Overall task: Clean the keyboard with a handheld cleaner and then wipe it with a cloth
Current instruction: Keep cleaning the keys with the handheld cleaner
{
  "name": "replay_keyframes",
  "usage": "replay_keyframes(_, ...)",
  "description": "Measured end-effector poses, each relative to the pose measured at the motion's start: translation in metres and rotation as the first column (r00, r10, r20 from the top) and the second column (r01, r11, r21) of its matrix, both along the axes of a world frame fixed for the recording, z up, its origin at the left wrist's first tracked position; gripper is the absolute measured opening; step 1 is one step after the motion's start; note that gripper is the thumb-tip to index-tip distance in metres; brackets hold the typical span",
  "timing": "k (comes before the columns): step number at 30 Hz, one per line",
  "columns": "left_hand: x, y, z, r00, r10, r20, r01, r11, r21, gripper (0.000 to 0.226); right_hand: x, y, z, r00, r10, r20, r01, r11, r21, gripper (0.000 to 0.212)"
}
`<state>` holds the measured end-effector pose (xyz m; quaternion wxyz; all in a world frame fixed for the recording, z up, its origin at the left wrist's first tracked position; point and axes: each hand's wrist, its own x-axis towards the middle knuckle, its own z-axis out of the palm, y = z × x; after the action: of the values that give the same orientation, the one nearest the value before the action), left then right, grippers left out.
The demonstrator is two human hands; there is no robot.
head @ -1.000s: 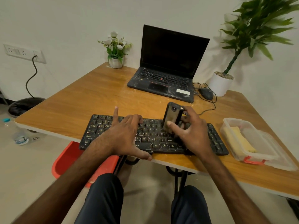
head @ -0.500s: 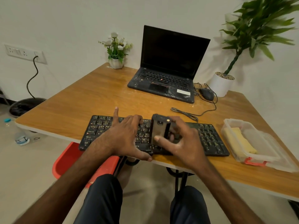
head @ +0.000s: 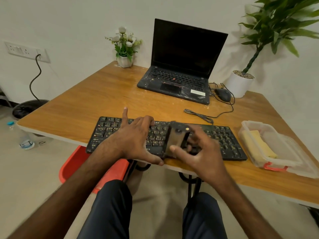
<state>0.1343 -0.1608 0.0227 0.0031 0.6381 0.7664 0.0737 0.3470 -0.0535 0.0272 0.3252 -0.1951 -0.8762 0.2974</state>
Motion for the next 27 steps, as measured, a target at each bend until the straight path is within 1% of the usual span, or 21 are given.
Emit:
replay_keyframes(2, 0.000, 0.001, 0.000, 1.000, 0.003, -0.012, -0.004, 1.000, -0.004, 0.126, 0.003, 0.016, 0.005, 0.991, -0.135, -0.019, 0.136, 0.991, 0.011, 0.055)
replay_keyframes(3, 0.000, 0.001, 0.000, 1.000, 0.004, -0.017, -0.004, 1.000, -0.008, 0.126, 0.004, 0.018, 0.007, 0.985, -0.172, -0.027, 0.172, 0.985, 0.021, 0.056)
replay_keyframes(4, 0.000, 0.000, 0.000, 1.000, 0.004, -0.020, -0.004, 1.000, -0.012, 0.125, 0.005, 0.016, 0.008, 0.985, -0.168, -0.033, 0.169, 0.985, 0.021, 0.056)
replay_keyframes(7, 0.000, 0.001, 0.000, 1.000, -0.002, -0.018, 0.001, 1.000, -0.007, 0.122, 0.003, -0.006, 0.001, 0.999, -0.011, -0.051, 0.009, 1.000, -0.028, 0.056)
replay_keyframes(9, 0.000, 0.000, 0.001, 1.000, -0.005, -0.012, 0.005, 1.000, -0.002, 0.119, 0.002, -0.013, -0.004, 0.999, 0.044, -0.007, -0.044, 0.999, 0.018, 0.060)
replay_keyframes(10, 0.001, 0.000, 0.001, 1.000, -0.005, -0.009, 0.005, 1.000, -0.003, 0.119, 0.000, -0.010, -0.005, 1.000, 0.022, 0.017, -0.023, 0.998, 0.057, 0.060)
replay_keyframes(12, 0.002, -0.001, 0.002, 1.000, 0.003, -0.004, -0.003, 1.000, -0.012, 0.122, -0.002, 0.008, -0.002, 0.996, -0.091, 0.009, 0.090, 0.992, 0.093, 0.058)
replay_keyframes(14, 0.003, -0.002, 0.003, 1.000, 0.005, 0.001, -0.005, 1.000, -0.017, 0.123, -0.003, 0.028, 0.003, 0.980, -0.197, -0.028, 0.197, 0.980, 0.020, 0.058)
replay_keyframes(16, 0.002, -0.001, 0.004, 1.000, 0.002, 0.000, -0.002, 1.000, -0.014, 0.123, -0.006, 0.038, 0.004, 0.974, -0.217, -0.066, 0.212, 0.975, -0.071, 0.056)
replay_keyframes(18, 0.002, -0.001, 0.004, 1.000, 0.003, 0.000, -0.003, 1.000, -0.025, 0.123, -0.008, 0.033, 0.005, 0.976, -0.203, -0.074, 0.196, 0.977, -0.086, 0.056)
replay_keyframes(20, 0.002, 0.000, 0.003, 1.000, 0.005, -0.001, -0.005, 1.000, -0.023, 0.124, -0.011, 0.023, 0.005, 0.983, -0.168, -0.070, 0.164, 0.985, -0.060, 0.056)
replay_keyframes(24, 0.001, 0.000, 0.002, 1.000, -0.001, -0.005, 0.001, 1.000, -0.006, 0.129, -0.019, 0.000, 0.002, 1.000, 0.000, -0.021, 0.000, 1.000, -0.016, 0.052)
replay_keyframes(25, 0.001, 0.000, 0.002, 1.000, -0.001, -0.007, 0.001, 1.000, -0.005, 0.129, -0.022, 0.000, 0.003, 1.000, 0.014, -0.004, -0.014, 1.000, 0.010, 0.053)
replay_keyframes(27, 0.001, 0.000, 0.003, 1.000, -0.001, -0.010, 0.001, 1.000, -0.010, 0.129, -0.028, 0.015, 0.006, 0.998, -0.064, 0.018, 0.062, 0.996, 0.070, 0.057)
